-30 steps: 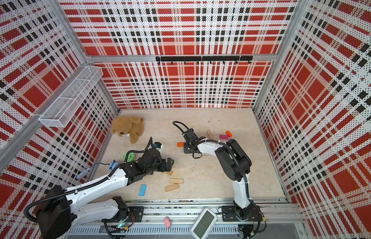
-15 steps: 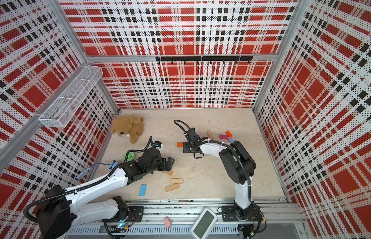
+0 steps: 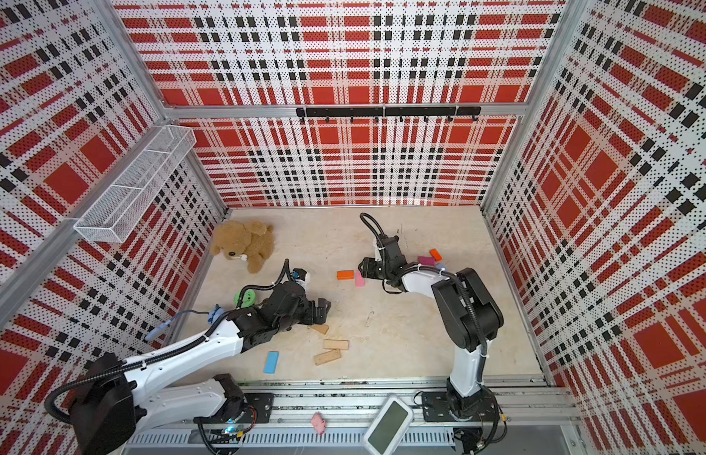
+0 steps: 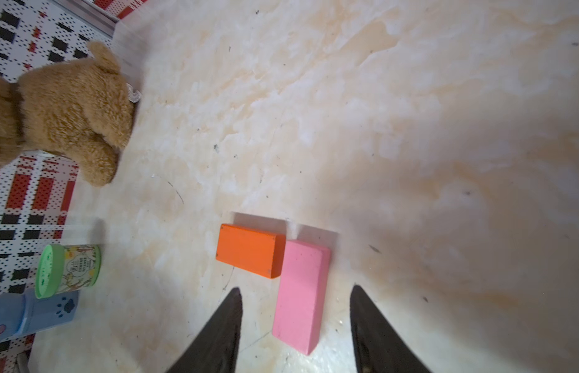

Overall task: Assemble the letter p with building blocks
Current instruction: Place the building block at the center of the board, then assemble the building block at the center of the board.

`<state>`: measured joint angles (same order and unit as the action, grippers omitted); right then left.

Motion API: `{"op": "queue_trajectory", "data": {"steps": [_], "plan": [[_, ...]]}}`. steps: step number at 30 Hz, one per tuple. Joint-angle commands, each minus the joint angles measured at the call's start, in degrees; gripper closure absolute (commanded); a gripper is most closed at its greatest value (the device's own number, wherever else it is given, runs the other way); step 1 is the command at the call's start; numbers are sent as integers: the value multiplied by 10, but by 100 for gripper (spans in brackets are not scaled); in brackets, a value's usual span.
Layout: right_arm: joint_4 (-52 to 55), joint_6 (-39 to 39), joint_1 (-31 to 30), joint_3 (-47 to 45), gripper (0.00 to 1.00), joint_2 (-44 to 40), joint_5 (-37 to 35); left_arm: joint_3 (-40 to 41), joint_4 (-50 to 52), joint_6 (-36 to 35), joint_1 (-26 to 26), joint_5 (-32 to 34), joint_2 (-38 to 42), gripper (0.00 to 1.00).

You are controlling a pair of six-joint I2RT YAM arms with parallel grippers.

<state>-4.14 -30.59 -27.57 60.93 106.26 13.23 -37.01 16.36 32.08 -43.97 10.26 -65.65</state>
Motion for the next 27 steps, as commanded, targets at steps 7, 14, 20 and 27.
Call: {"op": "queue_trajectory", "data": {"steps": [7,14,20,27], "plan": [[-36,-20,10,22,50,40,37,-13,0,-7,0,-2,1,1],[-21,-28,17,38,58,71,53,-12,-1,-10,-1,3,4,1],[-15,-35,16,42,65,91,63,-14,0,-10,-1,4,3,1],[-21,-41,16,18,68,72,69,-14,0,-9,-1,3,1,1]]}}
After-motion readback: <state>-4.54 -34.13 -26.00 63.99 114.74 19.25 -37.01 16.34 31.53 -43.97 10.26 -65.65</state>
